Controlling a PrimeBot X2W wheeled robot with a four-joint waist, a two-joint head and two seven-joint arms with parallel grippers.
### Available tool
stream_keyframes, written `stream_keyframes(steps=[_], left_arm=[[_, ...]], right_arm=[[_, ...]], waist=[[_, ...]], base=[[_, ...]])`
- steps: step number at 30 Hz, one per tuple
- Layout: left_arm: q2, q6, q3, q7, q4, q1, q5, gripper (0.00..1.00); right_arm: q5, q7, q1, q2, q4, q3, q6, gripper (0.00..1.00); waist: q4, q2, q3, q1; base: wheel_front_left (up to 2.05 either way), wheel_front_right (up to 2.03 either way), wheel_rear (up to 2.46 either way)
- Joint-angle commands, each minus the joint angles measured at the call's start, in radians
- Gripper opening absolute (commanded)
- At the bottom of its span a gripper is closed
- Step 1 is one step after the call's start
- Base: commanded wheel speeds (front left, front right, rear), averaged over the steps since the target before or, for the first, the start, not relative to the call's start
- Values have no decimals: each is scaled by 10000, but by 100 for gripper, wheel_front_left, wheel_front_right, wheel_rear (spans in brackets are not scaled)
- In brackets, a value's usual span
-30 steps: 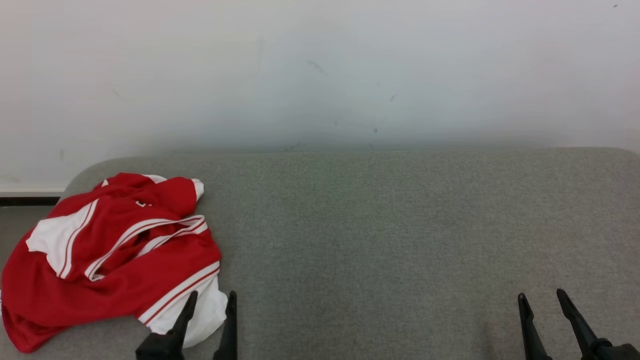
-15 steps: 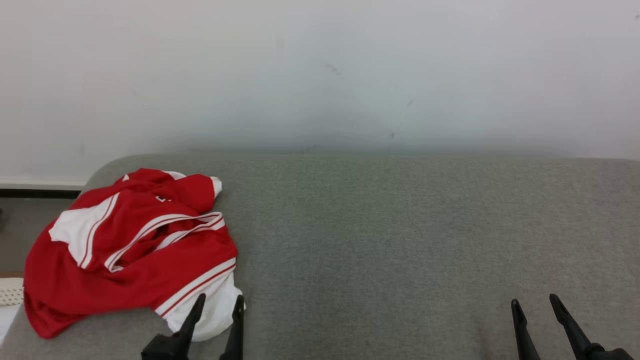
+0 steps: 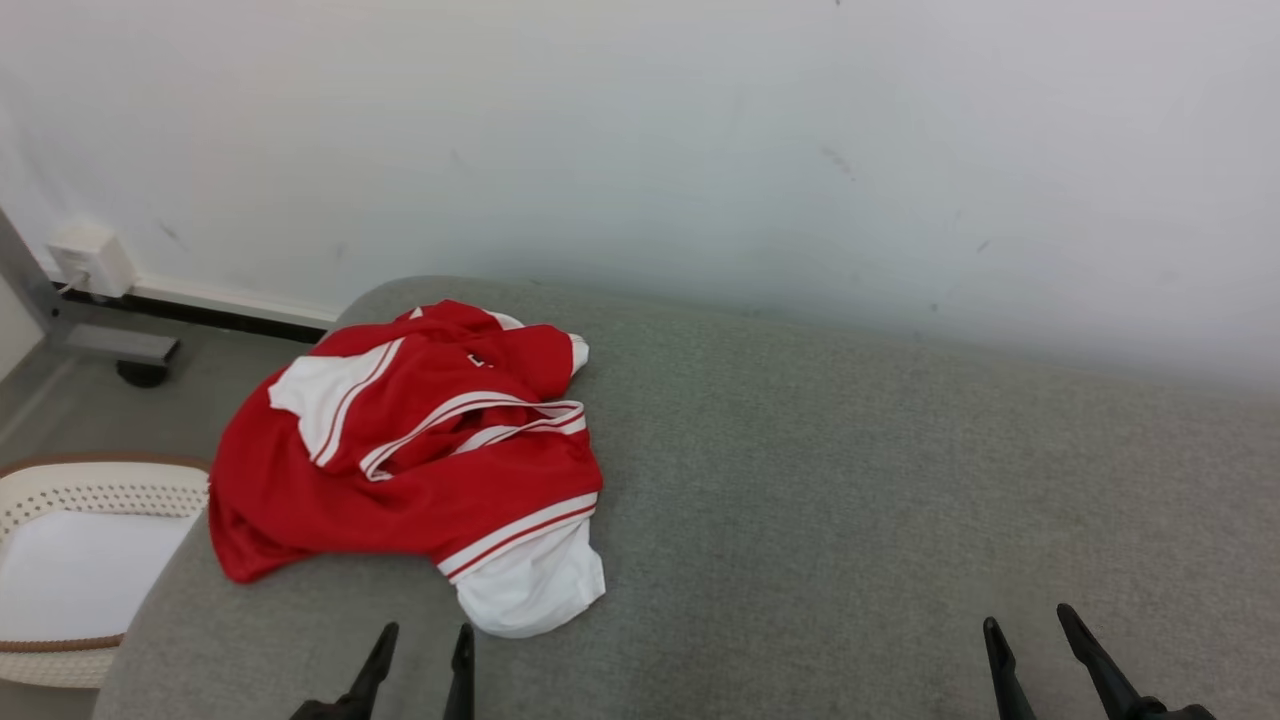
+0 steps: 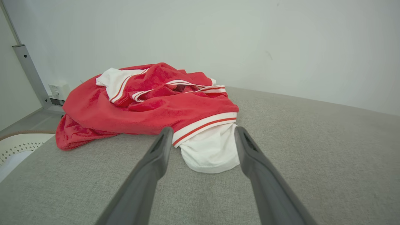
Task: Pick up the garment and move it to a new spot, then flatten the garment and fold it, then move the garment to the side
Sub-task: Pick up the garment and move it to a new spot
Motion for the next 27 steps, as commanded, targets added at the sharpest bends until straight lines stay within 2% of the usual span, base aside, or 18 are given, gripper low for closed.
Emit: stream_keyframes(steps=[1, 10, 16, 27], left_arm=[[33, -34, 67, -7, -9, 116, 101, 100], [60, -287, 70, -7, 99, -384, 276, 100], [365, -573, 107, -7, 1006, -2138, 366, 100], [1268, -1177, -298, 1764, 3329, -5545, 338, 100]], right_arm=[[137, 7, -84, -23, 53, 83, -17, 100], [181, 7, -469, -89, 11, 393, -19, 100], [246, 7, -1101, -357, -330, 471, -19, 100], [417, 7, -2308, -956, -564, 735, -19, 100]], waist=[[295, 0, -22, 0], [257, 0, 565, 0], [25, 0, 1829, 0], [-320, 0, 3868, 0]], base=[[0, 0, 0], [0, 0, 0], [0, 0, 0], [0, 0, 0]])
